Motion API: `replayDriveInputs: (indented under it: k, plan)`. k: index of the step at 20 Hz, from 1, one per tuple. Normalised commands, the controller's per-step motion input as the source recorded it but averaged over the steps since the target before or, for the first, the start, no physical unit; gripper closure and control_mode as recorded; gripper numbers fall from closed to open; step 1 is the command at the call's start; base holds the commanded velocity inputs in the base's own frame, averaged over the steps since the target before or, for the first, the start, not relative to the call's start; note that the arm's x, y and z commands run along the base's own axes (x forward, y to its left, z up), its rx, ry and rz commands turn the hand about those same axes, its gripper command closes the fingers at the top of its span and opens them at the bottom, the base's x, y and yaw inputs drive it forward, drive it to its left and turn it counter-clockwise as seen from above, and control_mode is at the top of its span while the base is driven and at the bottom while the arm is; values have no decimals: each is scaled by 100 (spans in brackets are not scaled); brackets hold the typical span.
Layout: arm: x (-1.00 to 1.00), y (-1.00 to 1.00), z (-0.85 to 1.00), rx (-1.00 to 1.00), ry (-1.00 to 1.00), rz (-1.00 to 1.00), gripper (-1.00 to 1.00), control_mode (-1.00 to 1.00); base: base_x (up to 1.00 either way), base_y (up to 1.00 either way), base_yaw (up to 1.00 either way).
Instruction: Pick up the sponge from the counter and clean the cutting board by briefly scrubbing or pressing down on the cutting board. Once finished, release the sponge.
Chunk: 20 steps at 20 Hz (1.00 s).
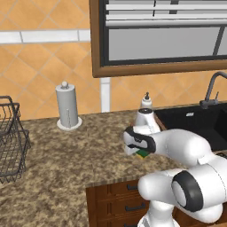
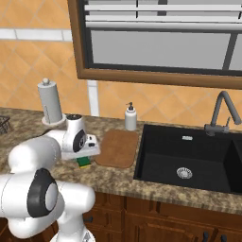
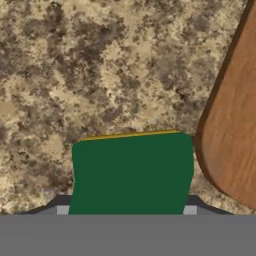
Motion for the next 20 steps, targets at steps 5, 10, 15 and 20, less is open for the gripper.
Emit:
replayDriveInputs:
  k: [5,10,15,20]
  plan:
    - [43,-34,4,2,0,-16,100,-100,0,0,0]
    - [58,-29,0,2,0,-13,100,-100,0,0,0]
    - [59,-13,0,0,0,-10,100,-100,0,0,0]
    - [37,-1,-20,0,-6,-8,100,-100,0,0,0]
